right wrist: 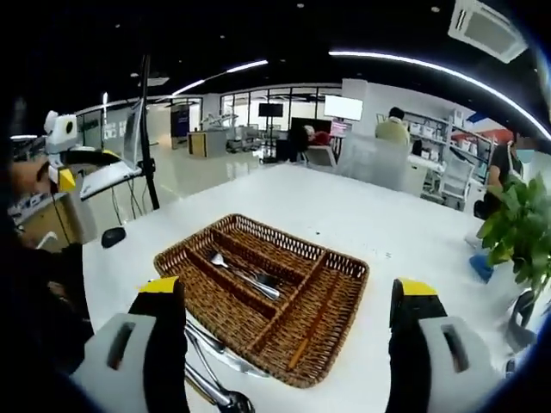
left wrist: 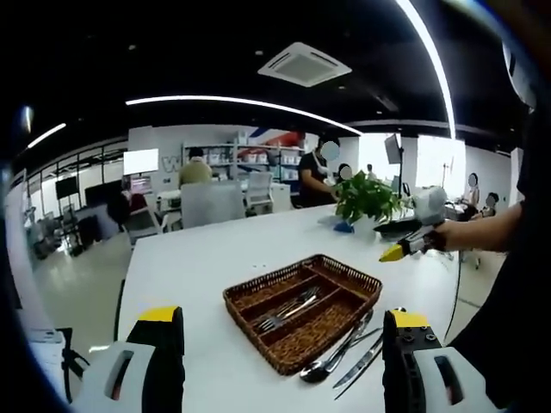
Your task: Arrange the knives, forks, and spoons in their matching storage slots by inserting each utensil handle-first until every utensil is classified and aligned in the correct compartment
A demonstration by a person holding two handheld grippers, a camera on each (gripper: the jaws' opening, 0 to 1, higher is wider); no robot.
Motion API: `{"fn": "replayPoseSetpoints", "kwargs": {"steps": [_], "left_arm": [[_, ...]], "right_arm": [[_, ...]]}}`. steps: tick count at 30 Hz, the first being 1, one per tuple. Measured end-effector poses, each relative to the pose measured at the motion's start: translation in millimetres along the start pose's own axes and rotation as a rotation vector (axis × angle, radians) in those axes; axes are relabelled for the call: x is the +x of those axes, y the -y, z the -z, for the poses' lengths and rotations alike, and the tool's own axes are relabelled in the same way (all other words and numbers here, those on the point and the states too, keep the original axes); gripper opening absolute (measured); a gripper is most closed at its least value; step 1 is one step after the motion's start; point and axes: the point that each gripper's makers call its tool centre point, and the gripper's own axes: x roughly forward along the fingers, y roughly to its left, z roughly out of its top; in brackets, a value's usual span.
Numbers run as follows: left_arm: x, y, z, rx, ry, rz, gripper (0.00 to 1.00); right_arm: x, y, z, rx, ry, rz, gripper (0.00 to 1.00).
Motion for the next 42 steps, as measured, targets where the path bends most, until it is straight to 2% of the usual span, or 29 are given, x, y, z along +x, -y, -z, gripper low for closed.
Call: {"fn": "replayPoseSetpoints", "kwargs": {"steps": [2, 4, 6, 11, 15, 19, 28, 33, 36, 41, 42], "left_arm": [[2, 1.8, 1.5, 0.0, -0.001, 0.002, 1.0], [4, 5.6, 4.3, -0.003, -0.006, 0.008, 1.0], [5, 10.5, 8.6, -0.002, -0.016, 0.012, 1.0], [5, 16.9, 15.3, 0.006, -0.033, 0.014, 1.0], [4, 19.6, 16.3, 0.012, -0.032, 0.016, 1.0], [4, 22.1, 15.4, 0.015, -0.027, 0.017, 1.0], [4, 18.7, 7.2, 0.029, -0.021, 0.028, 1.0], [5, 19.6, 7.3, 0.044, -0.026, 0.033, 1.0], [6, 23.5, 6.4, 0.064, -0.029, 0.046, 1.0], [6, 24.6, 6.8, 0.073, -0.035, 0.048, 1.0], [8, 26.4, 6.9, 0.072, -0.038, 0.055, 1.0]], "right_arm": [[-9, -7, -2.7, 0.028, 0.031, -0.049, 1.0], [-18, -8, -7.0, 0.036, 0.06, -0.059, 1.0], [-27, -9, -8.9, 0.021, 0.062, -0.058, 1.0], [-49, -4, -7.8, -0.026, 0.038, -0.022, 1.0], [-65, -1, 0.9, -0.085, -0.014, 0.011, 1.0], [-74, -4, -1.0, -0.081, -0.014, 0.014, 1.0], [-70, -2, -11.4, -0.079, 0.023, 0.017, 1.0], [-68, -5, -11.6, -0.095, 0.021, 0.003, 1.0], [-62, -13, -9.5, -0.144, 0.004, -0.049, 1.0], [-58, -18, -5.6, -0.177, -0.016, -0.082, 1.0], [-49, -32, 14.7, -0.229, -0.058, -0.149, 1.0]]}}
